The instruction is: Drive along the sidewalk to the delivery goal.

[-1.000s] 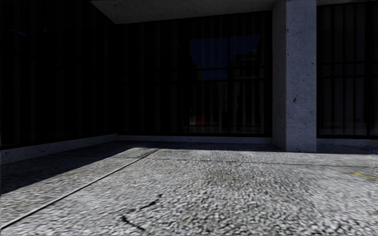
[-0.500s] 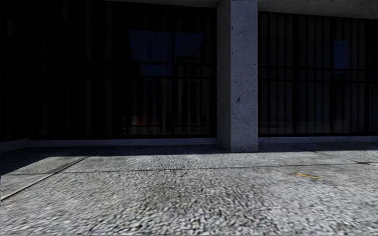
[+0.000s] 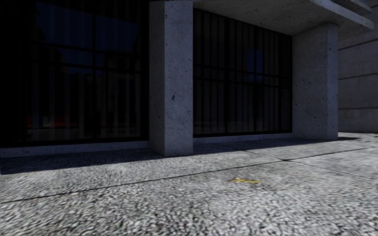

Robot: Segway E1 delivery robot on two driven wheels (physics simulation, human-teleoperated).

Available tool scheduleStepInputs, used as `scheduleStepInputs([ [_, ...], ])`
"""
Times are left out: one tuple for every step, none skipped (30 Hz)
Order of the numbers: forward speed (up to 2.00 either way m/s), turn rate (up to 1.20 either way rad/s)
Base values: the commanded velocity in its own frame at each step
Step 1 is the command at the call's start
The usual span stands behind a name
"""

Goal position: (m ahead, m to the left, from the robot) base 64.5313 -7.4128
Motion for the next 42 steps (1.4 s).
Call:
scheduleStepInputs([
  [1.21, -0.80],
  [1.21, -0.80],
  [1.23, -0.80],
  [1.24, -0.80],
  [1.24, -0.80],
  [1.26, -0.80],
  [1.26, -0.80],
  [1.27, -0.80],
  [1.28, -0.80],
  [1.29, -0.80],
  [1.29, -0.80],
  [1.29, -0.80],
  [1.29, -0.80],
  [1.29, -0.80],
  [1.29, -0.80],
  [1.29, -0.80],
  [1.29, -0.80],
  [1.29, -0.80],
  [1.29, -0.80],
  [1.29, -0.80],
  [1.29, -0.80],
  [1.29, -0.80],
  [1.30, -0.80],
  [1.30, -0.80],
  [1.30, -0.80],
  [1.30, -0.80],
  [1.30, -0.80],
  [1.30, -0.80],
  [1.30, -0.80],
  [1.30, -0.80],
  [1.30, -0.80],
  [1.30, -0.80],
  [1.30, -0.80],
  [1.30, -0.80],
  [1.30, -0.80],
  [1.30, -0.80],
  [1.30, -0.80],
  [1.30, -0.80],
  [1.30, -0.80],
  [1.30, -0.80],
  [1.30, -0.80],
  [1.30, -0.80],
])
